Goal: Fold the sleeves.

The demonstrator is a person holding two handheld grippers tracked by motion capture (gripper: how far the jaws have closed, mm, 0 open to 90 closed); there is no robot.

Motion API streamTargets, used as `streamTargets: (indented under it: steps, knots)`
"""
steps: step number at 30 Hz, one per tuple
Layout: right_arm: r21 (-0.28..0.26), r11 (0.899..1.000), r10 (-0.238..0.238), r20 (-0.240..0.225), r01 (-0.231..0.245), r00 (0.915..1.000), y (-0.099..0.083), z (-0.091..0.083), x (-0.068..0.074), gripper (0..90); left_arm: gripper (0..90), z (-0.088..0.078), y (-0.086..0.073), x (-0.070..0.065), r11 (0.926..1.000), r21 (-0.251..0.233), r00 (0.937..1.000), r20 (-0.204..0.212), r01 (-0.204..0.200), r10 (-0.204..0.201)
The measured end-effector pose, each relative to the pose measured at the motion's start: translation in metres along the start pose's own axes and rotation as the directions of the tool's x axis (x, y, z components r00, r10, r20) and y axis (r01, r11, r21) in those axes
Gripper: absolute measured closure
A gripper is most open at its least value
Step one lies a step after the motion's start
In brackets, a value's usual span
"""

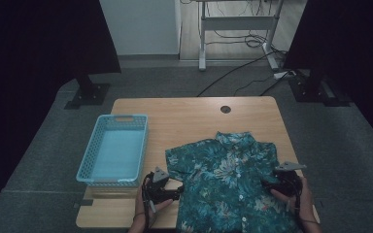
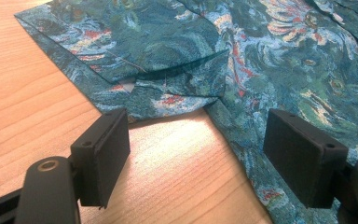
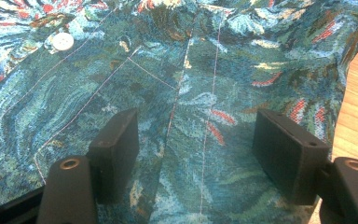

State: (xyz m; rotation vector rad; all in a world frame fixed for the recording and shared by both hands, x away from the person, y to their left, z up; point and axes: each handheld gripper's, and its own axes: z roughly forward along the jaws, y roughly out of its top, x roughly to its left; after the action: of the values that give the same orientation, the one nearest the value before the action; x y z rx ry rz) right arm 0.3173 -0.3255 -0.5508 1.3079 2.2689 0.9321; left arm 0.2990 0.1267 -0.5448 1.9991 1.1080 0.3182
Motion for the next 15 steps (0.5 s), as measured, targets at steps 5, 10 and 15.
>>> streamTargets:
  steps: [5, 10, 15]
  knots:
    - [0.011, 1.000, 0.001, 0.013, -0.001, 0.9999, 0.002, 0.001, 0.003, 29.0, 22.4, 0.002, 0.000, 0.000, 1.0000, 0.006, 1.0000, 0.002, -0.001, 0.001]
    - [-0.004, 1.000, -0.012, -0.002, 0.012, 0.9999, 0.007, 0.001, 0.012, 27.4, 22.4, 0.002, 0.000, 0.001, 1.0000, 0.003, 1.0000, -0.001, 0.008, -0.008]
    - [-0.016, 0.998, -0.059, -0.020, 0.059, 0.9981, 0.014, 0.003, 0.030, 26.7, 22.4, 0.004, 0.000, 0.002, 0.9999, 0.009, 0.9999, -0.004, 0.015, -0.014]
